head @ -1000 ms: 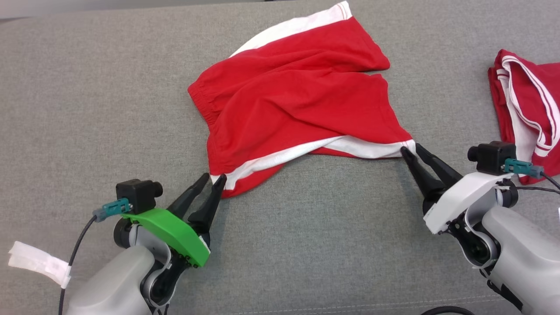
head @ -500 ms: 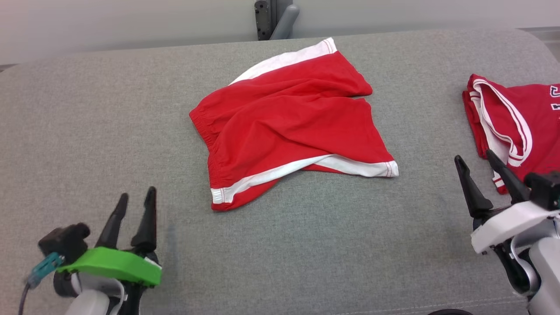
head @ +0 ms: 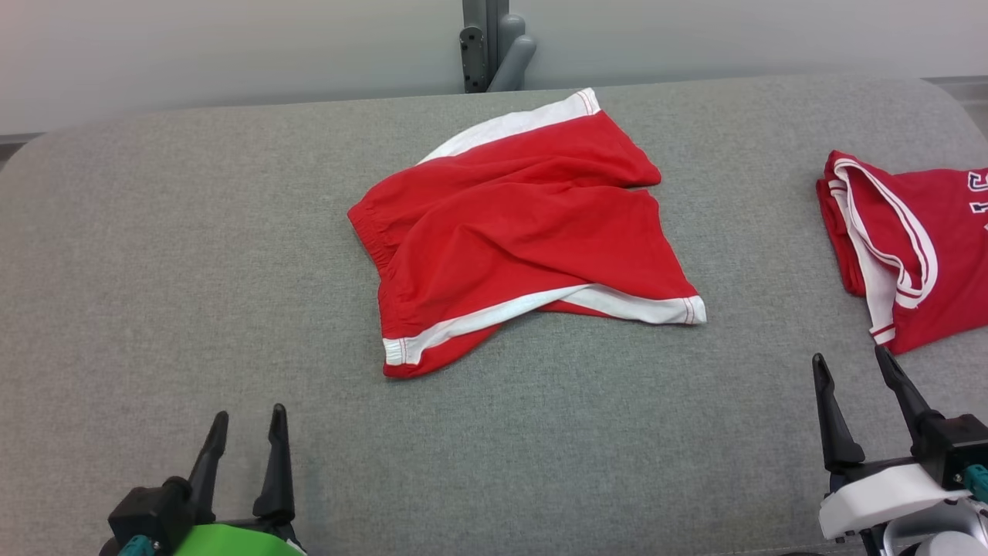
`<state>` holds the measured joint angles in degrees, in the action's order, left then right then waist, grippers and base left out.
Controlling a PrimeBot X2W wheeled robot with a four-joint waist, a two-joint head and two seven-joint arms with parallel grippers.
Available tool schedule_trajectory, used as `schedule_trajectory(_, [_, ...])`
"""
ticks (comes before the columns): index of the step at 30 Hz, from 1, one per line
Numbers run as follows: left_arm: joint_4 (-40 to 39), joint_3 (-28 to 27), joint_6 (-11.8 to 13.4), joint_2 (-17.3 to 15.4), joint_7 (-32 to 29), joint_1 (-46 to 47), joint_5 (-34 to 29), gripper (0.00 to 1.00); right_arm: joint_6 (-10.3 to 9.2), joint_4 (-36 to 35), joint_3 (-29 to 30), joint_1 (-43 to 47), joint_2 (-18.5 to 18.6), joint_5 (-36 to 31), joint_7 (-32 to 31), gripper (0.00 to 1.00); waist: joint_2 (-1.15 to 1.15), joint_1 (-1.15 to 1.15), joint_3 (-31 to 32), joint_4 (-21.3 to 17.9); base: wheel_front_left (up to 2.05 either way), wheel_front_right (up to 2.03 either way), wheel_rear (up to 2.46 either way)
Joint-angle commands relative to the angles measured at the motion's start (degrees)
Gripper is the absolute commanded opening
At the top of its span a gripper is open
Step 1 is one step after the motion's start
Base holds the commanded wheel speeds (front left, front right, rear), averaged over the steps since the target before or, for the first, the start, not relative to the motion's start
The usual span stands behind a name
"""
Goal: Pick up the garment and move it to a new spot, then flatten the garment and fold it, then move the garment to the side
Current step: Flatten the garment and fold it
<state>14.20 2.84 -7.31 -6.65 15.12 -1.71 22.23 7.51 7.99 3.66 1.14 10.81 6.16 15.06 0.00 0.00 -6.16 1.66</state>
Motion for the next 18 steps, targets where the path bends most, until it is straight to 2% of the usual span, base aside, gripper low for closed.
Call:
schedule_trajectory(1, [-0.7, 0.7, -0.2, -0.2, 0.0, -0.9, -0.3, 1.00, -0.06, -0.5, 0.6, 0.9, -0.7, -0.9, 0.1, 1.00, 0.00, 0.00, 1.0, 0.7, 0.00, 0.00, 0.00])
schedule_trajectory(6, [-2.0, 3.0, -0.2, -1.4, 0.0, -2.4, 0.9, 1.00, -0.07, -0.5, 1.7, 2.7, -3.3, -2.6, 0.1, 1.00, 0.00, 0.00, 1.9, 0.6, 0.00, 0.00, 0.00])
schedule_trajectory(10, [-2.3, 5.0, -0.2, -3.2, 0.0, -3.2, 1.8, 1.00, -0.07, -0.4, 0.2, 2.2, -3.6, -2.7, 0.1, 1.00, 0.00, 0.00, 2.7, 0.3, 0.00, 0.00, 0.00])
schedule_trajectory(18, [-2.4, 5.0, -0.2, -3.5, 0.0, -3.9, 2.6, 1.00, -0.06, -0.8, -0.7, 2.2, -3.4, -2.8, 0.1, 1.00, 0.00, 0.00, 4.0, 0.1, 0.00, 0.00, 0.00])
